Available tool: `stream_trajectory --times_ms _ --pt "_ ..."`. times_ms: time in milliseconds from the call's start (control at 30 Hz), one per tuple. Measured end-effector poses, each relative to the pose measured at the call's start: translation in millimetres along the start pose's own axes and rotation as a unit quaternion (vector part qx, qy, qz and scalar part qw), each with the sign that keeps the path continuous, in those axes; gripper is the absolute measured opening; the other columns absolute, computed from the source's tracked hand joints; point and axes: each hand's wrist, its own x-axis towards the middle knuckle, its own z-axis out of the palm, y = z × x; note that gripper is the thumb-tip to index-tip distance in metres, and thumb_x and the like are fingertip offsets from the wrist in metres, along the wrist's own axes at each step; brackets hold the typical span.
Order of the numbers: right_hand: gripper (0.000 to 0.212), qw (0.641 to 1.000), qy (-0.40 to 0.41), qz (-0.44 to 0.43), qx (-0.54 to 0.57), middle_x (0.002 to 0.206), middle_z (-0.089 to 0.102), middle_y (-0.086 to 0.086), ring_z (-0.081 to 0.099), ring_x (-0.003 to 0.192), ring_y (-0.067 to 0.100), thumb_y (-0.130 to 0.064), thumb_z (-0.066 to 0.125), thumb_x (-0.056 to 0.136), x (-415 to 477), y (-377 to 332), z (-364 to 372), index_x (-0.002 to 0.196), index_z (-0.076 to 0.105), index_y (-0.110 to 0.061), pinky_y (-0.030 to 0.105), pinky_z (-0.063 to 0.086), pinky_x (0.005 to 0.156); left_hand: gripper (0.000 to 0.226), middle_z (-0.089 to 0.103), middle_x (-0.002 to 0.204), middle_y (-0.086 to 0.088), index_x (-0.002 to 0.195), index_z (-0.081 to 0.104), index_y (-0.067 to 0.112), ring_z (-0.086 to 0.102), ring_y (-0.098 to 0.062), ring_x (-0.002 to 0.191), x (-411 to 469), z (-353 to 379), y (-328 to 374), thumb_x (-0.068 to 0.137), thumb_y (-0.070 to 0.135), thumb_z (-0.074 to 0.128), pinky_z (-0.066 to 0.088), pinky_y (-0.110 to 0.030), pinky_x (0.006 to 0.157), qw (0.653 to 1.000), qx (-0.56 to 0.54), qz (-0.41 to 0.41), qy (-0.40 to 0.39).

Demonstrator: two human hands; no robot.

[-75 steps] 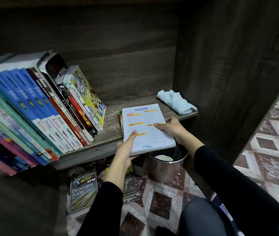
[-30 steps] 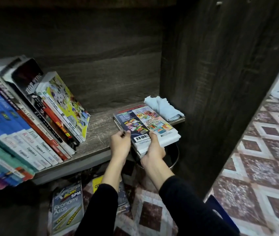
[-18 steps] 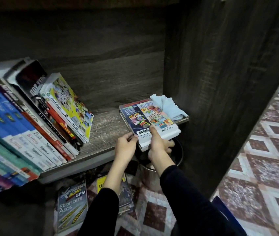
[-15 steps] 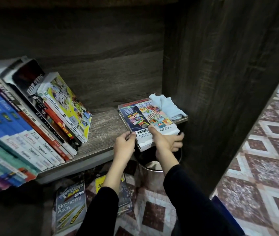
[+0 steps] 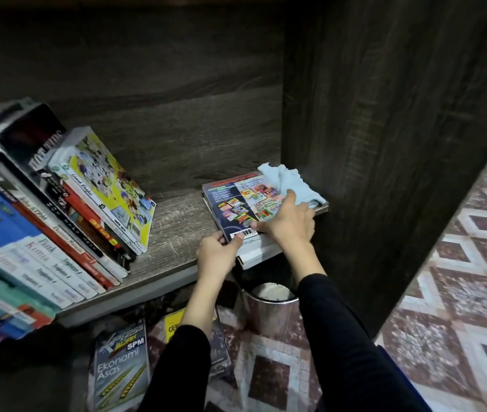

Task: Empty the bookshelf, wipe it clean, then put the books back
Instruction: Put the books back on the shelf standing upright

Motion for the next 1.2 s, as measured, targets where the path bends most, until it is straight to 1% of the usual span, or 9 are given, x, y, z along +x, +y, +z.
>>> stream_trajectory --times_ms 200,333,467,600,767,967,1067,1133,1200 --pt "0.061 0.972 -0.073 0.079 0.211 0.113 0.065 0.012 0.063 0.103 0.028 -0.032 0.087 0.06 15.5 2.9 -2.9 0.108 0.059 -0.006 0.039 0.051 0.091 0.024 0.059 0.078 -0.007 0.076 0.053 0.009 0.056 -0.014 0.065 -0.6 -28.8 13.4 0.094 -0.004 0.045 0.053 -0.021 0.05 0.987 -0.133 -0.082 -0.027" --pt "0.04 0.869 -0.193 0.123 0.438 0.098 0.07 0.018 0.069 0.084 0.029 -0.006 0.075 0.075 5.0 -6.7 -2.2 0.112 0.06 0.002 0.048 0.055 0.085 0.013 0.061 0.085 -0.005 0.097 0.053 0.004 0.059 -0.015 0.075 -2.7 -43.0 21.0 0.1 0.004 0.04 0.049 -0.034 0.08 0.974 -0.208 -0.082 -0.036" --pt "0.036 0.84 -0.245 0.086 0.477 0.105 0.068 0.022 0.067 0.078 0.032 0.003 0.065 0.081 -5.7 -18.3 -2.9 0.116 0.056 0.0 0.056 0.056 0.072 0.012 0.061 0.089 -0.008 0.092 0.053 0.003 0.06 -0.017 0.079 -4.6 -61.3 20.5 0.098 0.003 0.043 0.048 -0.037 0.083 0.97 -0.219 -0.095 -0.037" --pt "0.042 0.834 -0.18 -0.023 0.521 0.114 0.065 0.021 0.066 0.097 0.034 0.008 0.064 0.081 -21.0 -40.1 3.0 0.116 0.051 -0.009 0.051 0.052 0.091 0.012 0.062 0.107 -0.008 0.105 0.059 0.01 0.06 -0.015 0.088 -2.7 -86.9 22.8 0.094 0.008 0.054 0.045 -0.033 0.091 0.986 -0.163 -0.046 -0.002" --pt "0.047 0.882 -0.065 -0.22 0.411 0.108 0.061 0.001 0.06 0.101 0.025 -0.007 0.06 0.089 -54.1 -70.5 26.6 0.127 0.037 -0.02 0.038 0.047 0.089 0.031 0.056 0.117 0.006 0.126 0.056 0.012 0.052 -0.005 0.106 -17.1 -132.0 51.6 0.095 0.016 0.054 0.038 -0.018 0.093 0.976 -0.058 0.139 0.16" --pt "0.053 0.914 -0.031 -0.313 0.255 0.085 0.06 0.009 0.055 0.07 0.026 -0.013 0.046 0.098 -88.6 -89.8 72.3 0.146 0.024 -0.017 0.031 0.04 0.063 0.057 0.044 0.142 0.006 0.142 0.038 0.022 0.045 -0.002 0.126 -37.9 -165.8 74.0 0.09 0.026 0.062 0.038 -0.02 0.105 0.943 -0.06 0.27 0.182" --pt "0.059 0.904 -0.057 -0.37 0.205 0.111 0.064 0.024 0.063 0.088 0.041 -0.006 0.047 0.095 -101.3 -95.7 98.8 0.149 0.025 -0.016 0.049 0.05 0.078 0.076 0.031 0.148 0.013 0.149 0.023 0.023 0.038 0.008 0.128 -37.4 -169.7 71.4 0.087 0.017 0.066 0.036 -0.012 0.102 0.945 -0.039 0.281 0.16" --pt "0.063 0.901 -0.075 -0.399 0.155 0.132 0.055 0.017 0.061 0.099 0.04 -0.004 0.046 0.093 -107.3 -99.7 108.4 0.149 0.025 -0.021 0.044 0.046 0.083 0.074 0.032 0.142 0.019 0.149 0.026 0.019 0.036 0.026 0.115 -33.2 -171.4 66.1 0.087 0.008 0.065 0.036 -0.001 0.094 0.939 0.007 0.295 0.176" --pt "0.065 0.898 -0.101 -0.4 0.151 0.135 0.053 0.012 0.059 0.103 0.037 -0.002 0.047 0.092 -108.0 -102.3 112.4 0.148 0.025 -0.026 0.04 0.046 0.08 0.07 0.032 0.148 0.013 0.147 0.031 0.019 0.035 0.018 0.123 -28.4 -173.5 60.5 0.087 0.005 0.064 0.035 -0.007 0.1 0.938 0.027 0.29 0.188"
